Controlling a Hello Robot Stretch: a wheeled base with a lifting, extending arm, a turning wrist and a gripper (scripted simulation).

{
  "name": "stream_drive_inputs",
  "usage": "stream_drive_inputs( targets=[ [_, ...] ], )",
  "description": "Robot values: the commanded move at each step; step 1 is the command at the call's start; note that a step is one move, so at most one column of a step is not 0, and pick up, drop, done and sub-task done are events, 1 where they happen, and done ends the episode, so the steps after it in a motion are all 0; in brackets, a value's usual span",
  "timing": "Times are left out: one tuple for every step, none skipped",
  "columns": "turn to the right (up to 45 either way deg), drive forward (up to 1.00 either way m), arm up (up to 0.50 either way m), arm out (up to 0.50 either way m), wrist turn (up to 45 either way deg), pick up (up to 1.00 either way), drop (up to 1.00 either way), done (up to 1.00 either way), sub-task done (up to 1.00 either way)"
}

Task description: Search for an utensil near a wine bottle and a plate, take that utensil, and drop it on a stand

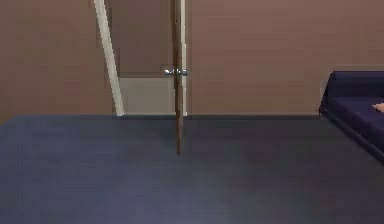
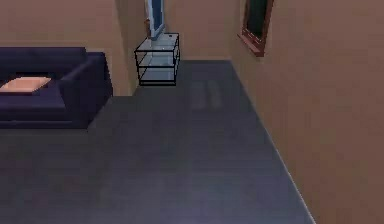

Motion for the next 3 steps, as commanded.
stream_drive_inputs(
  targets=[
    [-18.0, 0.00, 0.00, 0.00, 0.0, 0.00, 0.00, 0.00, 0.00],
    [0.0, 1.00, 0.00, 0.00, 0.0, 0.00, 0.00, 0.00, 0.00],
    [0.0, 0.70, 0.00, 0.00, 0.0, 0.00, 0.00, 0.00, 0.00]
  ],
)
